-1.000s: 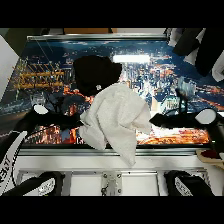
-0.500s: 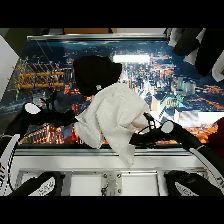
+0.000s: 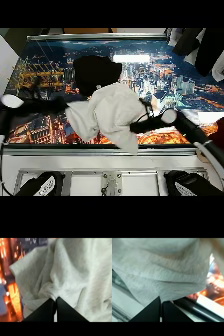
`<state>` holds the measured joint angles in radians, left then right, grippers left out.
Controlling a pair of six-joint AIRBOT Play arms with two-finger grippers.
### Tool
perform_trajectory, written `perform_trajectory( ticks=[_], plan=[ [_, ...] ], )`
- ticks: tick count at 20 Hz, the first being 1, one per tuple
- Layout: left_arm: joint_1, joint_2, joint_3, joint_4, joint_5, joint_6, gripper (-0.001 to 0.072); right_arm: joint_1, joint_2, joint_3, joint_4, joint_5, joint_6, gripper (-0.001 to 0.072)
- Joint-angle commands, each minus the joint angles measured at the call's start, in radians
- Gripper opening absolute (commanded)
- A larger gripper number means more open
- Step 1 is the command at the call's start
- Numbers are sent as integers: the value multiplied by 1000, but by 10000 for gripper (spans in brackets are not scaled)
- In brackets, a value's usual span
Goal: Fold the clothes and pants, and hang the long-sleeved shirts on hangers.
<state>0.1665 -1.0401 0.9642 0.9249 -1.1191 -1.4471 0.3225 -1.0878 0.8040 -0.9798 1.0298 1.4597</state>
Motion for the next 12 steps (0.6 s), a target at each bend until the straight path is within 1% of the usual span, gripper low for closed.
perform_trajectory(
  ticks=[1,3,6,9,11,12],
  plan=[
    [98,151,314,-4,-53,-37,16,-156,176,349,-253,256,23,14],
    [125,235,518,-4,-42,-73,16,-254,273,583,-258,287,32,13],
    [117,345,729,-2,42,-79,16,-338,365,830,-258,254,77,13],
    [118,416,836,0,107,-79,15,-364,428,933,-258,132,109,13],
    [118,424,890,0,113,-79,15,-364,455,941,-258,70,153,13],
    [118,411,916,0,101,-79,15,-364,457,941,-258,67,177,13]
  ],
)
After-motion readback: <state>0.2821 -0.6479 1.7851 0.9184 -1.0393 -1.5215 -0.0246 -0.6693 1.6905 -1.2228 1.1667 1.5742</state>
